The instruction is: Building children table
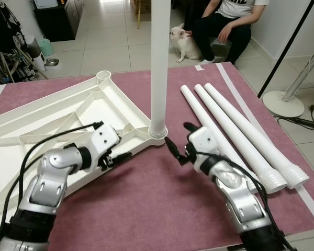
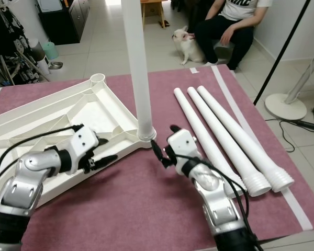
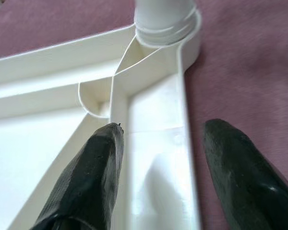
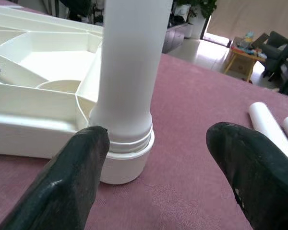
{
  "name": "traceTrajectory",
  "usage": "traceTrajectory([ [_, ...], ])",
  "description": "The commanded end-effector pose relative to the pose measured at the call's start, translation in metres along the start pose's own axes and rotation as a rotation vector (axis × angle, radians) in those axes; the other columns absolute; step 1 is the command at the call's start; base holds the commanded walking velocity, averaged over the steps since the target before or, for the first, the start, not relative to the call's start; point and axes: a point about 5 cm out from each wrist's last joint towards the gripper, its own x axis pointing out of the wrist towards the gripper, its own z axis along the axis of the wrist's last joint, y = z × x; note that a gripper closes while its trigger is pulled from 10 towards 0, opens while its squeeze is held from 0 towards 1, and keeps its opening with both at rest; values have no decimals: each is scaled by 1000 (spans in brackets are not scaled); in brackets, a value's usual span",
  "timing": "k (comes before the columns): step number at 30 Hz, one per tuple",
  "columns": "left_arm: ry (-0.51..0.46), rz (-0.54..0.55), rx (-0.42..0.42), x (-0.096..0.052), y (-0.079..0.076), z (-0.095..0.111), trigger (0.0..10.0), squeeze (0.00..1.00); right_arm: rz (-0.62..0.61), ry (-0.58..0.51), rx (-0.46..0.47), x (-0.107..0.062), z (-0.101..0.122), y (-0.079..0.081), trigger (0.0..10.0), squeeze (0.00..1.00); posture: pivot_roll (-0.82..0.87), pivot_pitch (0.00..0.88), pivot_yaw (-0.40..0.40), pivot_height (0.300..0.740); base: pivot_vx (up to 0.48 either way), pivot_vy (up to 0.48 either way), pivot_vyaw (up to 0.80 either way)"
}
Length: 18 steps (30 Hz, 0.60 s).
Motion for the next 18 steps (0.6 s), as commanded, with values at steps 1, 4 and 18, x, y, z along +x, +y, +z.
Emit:
traceTrajectory([
  [1,36,263,-8,0,17,-8,10000,0,28,6,1,6,-3,6,10000,0,-24,0,82,740,0,0,0],
  [4,38,299,-22,2,21,-9,10000,0,51,11,-8,10,-6,10,10000,0,-27,0,78,740,0,0,0],
  [18,-245,296,-153,-4,-7,19,10000,0,62,-90,3,2,5,15,10000,0,-23,0,45,740,0,0,0],
])
